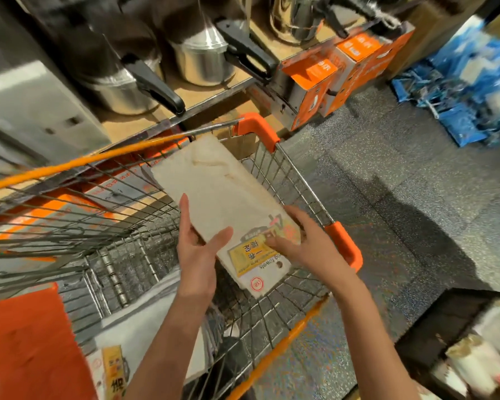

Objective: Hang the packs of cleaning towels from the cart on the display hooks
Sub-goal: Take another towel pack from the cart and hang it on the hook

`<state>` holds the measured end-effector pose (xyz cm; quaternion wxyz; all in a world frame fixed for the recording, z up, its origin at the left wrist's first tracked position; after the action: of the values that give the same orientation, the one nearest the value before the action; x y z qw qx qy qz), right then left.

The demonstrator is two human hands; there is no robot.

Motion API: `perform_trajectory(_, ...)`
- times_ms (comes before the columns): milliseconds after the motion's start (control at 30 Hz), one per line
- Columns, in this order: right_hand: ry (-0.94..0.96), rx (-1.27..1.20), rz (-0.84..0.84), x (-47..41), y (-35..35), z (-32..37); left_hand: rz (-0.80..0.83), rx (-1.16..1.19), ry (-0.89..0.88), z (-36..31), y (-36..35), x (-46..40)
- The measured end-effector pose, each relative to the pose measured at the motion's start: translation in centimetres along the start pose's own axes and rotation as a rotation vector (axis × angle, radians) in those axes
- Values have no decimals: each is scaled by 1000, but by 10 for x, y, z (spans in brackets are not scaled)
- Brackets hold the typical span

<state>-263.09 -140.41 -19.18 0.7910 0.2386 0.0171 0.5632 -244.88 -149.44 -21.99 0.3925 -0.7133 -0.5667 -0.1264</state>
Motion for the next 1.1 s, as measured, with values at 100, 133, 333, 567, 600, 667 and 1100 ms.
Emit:
perform_trajectory(100,66,-40,-122,19,17,33,40,43,-34,-22,-12,20)
perform_trajectory(133,76,-66,-160,26,22,43,41,64,-46,-29,-16,27)
perform_trajectory(333,119,-339,-384,63,40,97,44,164,-109,-66,-40,70)
perform_trajectory(567,168,-565,-490,90,41,152,49,204,-82,-95,-71,123)
perform_trajectory(600,211,-561,-523,93,47,163,62,196,-79,-98,-76,130)
perform_trajectory(667,297,-549,-565,96,58,186,69,160,-77,-103,-82,143)
perform_trajectory(1100,567,-408,-399,82,74,306,-232,-926,-287,-205,-48,203)
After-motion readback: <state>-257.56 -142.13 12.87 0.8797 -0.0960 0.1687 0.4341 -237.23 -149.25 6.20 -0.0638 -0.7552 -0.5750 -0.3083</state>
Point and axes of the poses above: each hand's wrist, its own x-axis away from the middle knuckle, its own y-axis out of the back of the hand, z = x × y, the point moved 10 cm from there along -x, towards the middle knuckle, and after that the axes turned 15 degrees about y, right-handed, at the moved point
